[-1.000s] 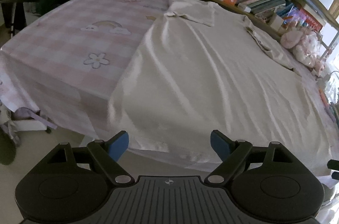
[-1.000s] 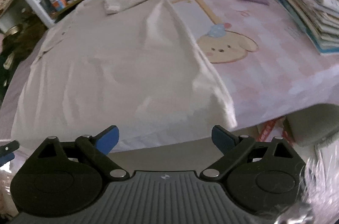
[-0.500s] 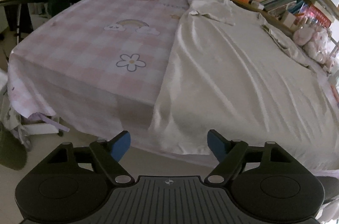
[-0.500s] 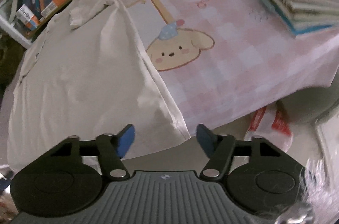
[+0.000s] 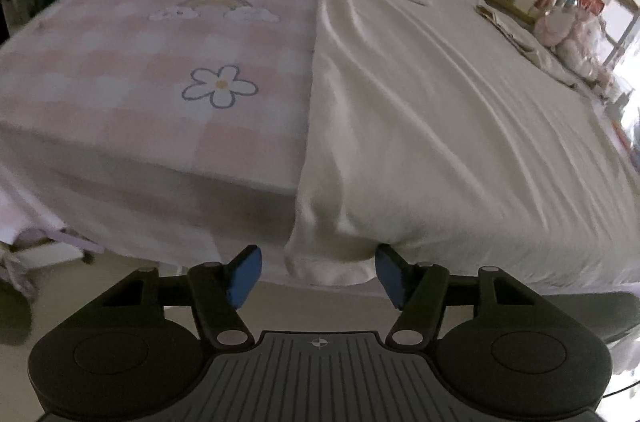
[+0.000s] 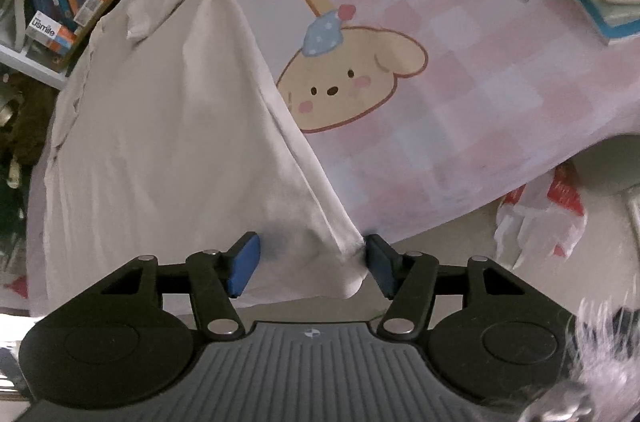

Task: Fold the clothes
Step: 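Grasp the hem with the left gripper while the right gripper grasps beside it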

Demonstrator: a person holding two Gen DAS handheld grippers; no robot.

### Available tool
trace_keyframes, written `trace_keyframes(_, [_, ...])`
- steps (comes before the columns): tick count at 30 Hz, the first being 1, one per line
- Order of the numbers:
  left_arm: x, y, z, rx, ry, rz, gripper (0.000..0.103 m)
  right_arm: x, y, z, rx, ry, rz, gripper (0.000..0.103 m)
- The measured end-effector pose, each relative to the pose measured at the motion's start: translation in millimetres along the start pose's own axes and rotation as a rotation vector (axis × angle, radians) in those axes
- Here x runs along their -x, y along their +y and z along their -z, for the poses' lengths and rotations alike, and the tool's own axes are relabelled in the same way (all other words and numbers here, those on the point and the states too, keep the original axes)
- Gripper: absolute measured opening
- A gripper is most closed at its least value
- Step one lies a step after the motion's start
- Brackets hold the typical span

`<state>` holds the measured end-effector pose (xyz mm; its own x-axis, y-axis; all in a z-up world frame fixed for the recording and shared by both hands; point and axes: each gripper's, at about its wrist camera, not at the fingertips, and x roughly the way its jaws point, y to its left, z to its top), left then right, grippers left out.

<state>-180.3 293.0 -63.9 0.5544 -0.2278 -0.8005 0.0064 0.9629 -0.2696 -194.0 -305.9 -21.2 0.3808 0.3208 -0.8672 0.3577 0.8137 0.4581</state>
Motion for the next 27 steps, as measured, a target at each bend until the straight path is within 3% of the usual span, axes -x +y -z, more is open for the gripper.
trace_keyframes(3, [-3.3,8.2,-3.1,0.026,0.023,0.045,0.06,-3.6,-7.4,-9.2,-0.051,0.05,-0.024,0.058])
trace_keyframes(6, [-2.2,11.6,-4.6,0.061,0.038,0.109,0.028,-5.0,-12.4,-15.4,-0.08,0.088,-0.04,0.058])
trace_keyframes(8, [1.7,10.9,-4.4,0.051,0.035,0.114,0.016,-3.2,-15.6,-16.2,-0.074,0.1,-0.061,0.054])
trace_keyframes(9, [4.5,11.0,-3.9,0.041,0.032,0.114,0.012,-2.2,-17.2,-16.5,-0.07,0.106,-0.072,0.048])
trace_keyframes(13, [21.2,13.5,-3.0,0.008,0.02,0.13,0.008,7.6,-17.4,-9.0,-0.028,0.102,-0.09,0.014])
trace_keyframes(14, [25.5,14.2,-3.3,0.005,0.018,0.132,0.007,10.1,-17.5,-7.1,-0.017,0.101,-0.095,0.012])
trace_keyframes(21, [48.7,16.2,-3.9,0.041,-0.016,0.137,0.006,27.6,-17.5,6.7,0.058,0.091,-0.125,0.007])
trace_keyframes(27, [60.8,23.1,8.6,0.066,0.008,0.123,0.005,34.1,-31.4,26.0,0.039,0.128,-0.131,0.007])
